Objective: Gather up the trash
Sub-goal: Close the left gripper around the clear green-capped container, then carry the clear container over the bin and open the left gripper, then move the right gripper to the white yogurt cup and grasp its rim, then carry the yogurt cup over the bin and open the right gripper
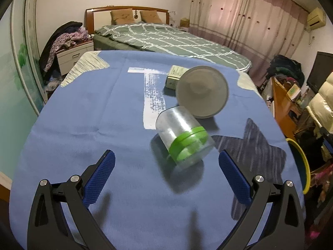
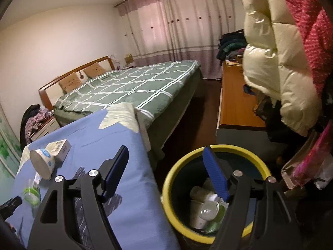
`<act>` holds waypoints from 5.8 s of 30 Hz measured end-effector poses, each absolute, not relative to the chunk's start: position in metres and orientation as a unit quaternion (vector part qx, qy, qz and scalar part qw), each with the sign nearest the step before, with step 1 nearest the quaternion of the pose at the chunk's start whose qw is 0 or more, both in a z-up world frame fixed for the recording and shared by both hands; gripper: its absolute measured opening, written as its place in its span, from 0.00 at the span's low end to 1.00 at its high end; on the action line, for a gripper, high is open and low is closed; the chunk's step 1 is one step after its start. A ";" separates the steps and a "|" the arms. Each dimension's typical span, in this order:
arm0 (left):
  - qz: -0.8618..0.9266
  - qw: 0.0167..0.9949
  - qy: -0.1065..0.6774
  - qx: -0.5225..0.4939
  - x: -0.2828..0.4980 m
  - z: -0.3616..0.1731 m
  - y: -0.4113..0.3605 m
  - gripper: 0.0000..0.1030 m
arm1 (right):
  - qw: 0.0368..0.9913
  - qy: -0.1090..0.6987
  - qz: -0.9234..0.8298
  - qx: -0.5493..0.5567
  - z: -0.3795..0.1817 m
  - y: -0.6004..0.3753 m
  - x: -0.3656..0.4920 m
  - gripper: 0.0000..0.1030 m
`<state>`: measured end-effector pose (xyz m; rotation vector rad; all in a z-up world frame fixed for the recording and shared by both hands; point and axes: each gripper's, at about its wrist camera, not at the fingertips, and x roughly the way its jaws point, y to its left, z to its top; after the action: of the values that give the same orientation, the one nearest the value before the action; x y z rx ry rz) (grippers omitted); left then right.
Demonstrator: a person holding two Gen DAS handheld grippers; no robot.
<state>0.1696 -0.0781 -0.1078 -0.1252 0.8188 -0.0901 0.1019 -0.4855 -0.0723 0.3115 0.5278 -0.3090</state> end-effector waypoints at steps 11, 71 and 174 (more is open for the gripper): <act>-0.042 0.910 0.409 -0.047 0.196 -0.122 -0.112 0.95 | 0.939 0.269 -0.135 0.169 -0.084 -0.487 0.104 0.69; -0.262 0.883 0.384 0.067 0.182 -0.076 -0.302 0.49 | 0.937 0.245 -0.183 0.171 -0.078 -0.536 0.027 0.69; 0.084 0.955 0.277 -0.059 0.188 -0.098 0.020 0.95 | 0.942 0.303 0.050 0.138 -0.071 -0.326 0.202 0.05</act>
<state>0.1875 0.0202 -0.0980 -0.1201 0.5632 0.1698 0.2018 -0.3259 -0.0715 0.2816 0.6179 0.1013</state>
